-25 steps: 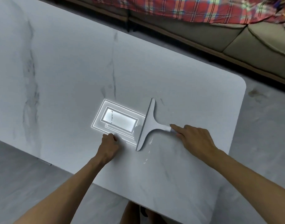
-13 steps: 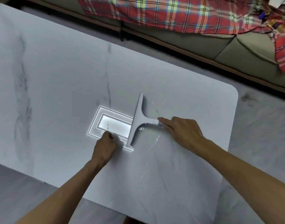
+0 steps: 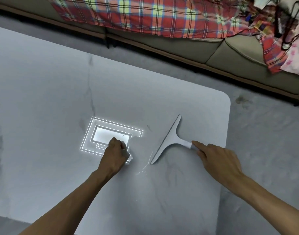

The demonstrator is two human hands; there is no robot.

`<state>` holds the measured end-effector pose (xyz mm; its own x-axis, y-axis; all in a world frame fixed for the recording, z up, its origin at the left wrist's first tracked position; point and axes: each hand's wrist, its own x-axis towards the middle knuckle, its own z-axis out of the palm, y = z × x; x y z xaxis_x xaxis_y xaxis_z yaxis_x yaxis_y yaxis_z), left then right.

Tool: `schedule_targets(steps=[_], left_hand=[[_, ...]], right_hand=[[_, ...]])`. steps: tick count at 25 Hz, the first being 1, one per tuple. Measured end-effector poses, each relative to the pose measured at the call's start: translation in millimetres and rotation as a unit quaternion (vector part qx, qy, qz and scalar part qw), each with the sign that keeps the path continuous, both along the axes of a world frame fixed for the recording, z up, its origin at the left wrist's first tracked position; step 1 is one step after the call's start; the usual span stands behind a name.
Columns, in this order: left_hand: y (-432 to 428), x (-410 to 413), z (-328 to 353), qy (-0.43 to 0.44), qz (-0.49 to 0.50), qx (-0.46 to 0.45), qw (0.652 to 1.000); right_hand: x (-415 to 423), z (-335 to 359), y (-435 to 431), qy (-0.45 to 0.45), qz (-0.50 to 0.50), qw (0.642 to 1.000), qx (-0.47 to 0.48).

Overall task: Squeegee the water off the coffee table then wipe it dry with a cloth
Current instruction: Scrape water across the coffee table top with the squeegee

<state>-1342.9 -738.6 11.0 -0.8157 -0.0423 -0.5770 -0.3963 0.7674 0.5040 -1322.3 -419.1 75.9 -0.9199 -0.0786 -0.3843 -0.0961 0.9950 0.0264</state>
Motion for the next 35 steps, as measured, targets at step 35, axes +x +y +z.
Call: schedule_targets(steps=[35], left_hand=[[-109,97,-23,-0.014,0.162,-0.074,0.984]], right_hand=[[-99,-26,-207,-0.119,-0.057,0.98,-0.147]])
